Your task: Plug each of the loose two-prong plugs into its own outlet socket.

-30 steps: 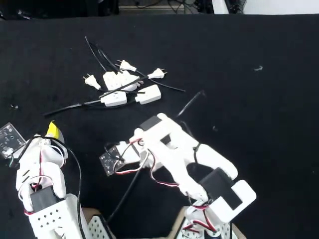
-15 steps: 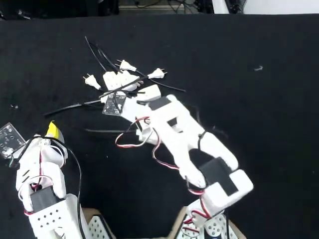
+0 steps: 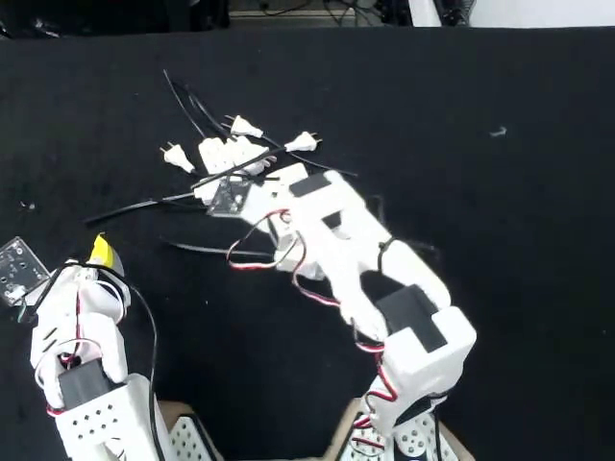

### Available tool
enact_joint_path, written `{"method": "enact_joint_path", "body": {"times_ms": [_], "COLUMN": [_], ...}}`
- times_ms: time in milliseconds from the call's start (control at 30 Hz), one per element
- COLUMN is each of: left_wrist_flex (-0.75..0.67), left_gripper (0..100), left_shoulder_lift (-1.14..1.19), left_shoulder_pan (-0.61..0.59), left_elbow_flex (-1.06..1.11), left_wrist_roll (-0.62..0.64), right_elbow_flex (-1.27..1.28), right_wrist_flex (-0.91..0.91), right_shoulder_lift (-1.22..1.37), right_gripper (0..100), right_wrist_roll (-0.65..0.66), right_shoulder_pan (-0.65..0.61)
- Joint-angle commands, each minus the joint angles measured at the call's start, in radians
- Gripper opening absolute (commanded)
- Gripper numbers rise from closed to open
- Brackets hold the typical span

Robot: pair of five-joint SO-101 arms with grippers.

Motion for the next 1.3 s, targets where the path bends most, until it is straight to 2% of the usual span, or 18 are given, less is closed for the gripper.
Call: {"method": "enact_joint_path", "body": {"times_ms": [0,67,233,500,733,1000,1267], "left_wrist_flex": [-0.020,-0.020,-0.020,-0.020,-0.020,-0.020,-0.020], "left_gripper": [19,19,19,19,19,19,19], "left_shoulder_lift": [-0.009,-0.009,-0.009,-0.009,-0.009,-0.009,-0.009], "left_shoulder_pan": [-0.007,-0.007,-0.007,-0.005,-0.005,-0.005,-0.005], "left_elbow_flex": [-0.061,-0.061,-0.061,-0.061,-0.058,-0.056,-0.047], "left_wrist_roll": [0.008,0.008,0.008,0.008,0.008,0.008,0.008], "right_elbow_flex": [-0.124,-0.216,-0.492,-0.779,-1.078,-1.590,-1.914], "right_wrist_flex": [0.080,0.150,0.252,0.255,0.238,0.301,0.295], "right_shoulder_lift": [-0.050,-0.125,-0.251,-0.067,0.311,0.720,0.958], "right_gripper": [1.3,1.0,1.0,1.1,1.1,1.1,1.1], "right_wrist_roll": [0.006,0.000,-0.198,-0.463,-0.485,-0.483,-0.477], "right_shoulder_pan": [0.074,0.135,0.347,0.649,0.718,0.821,0.895]}}
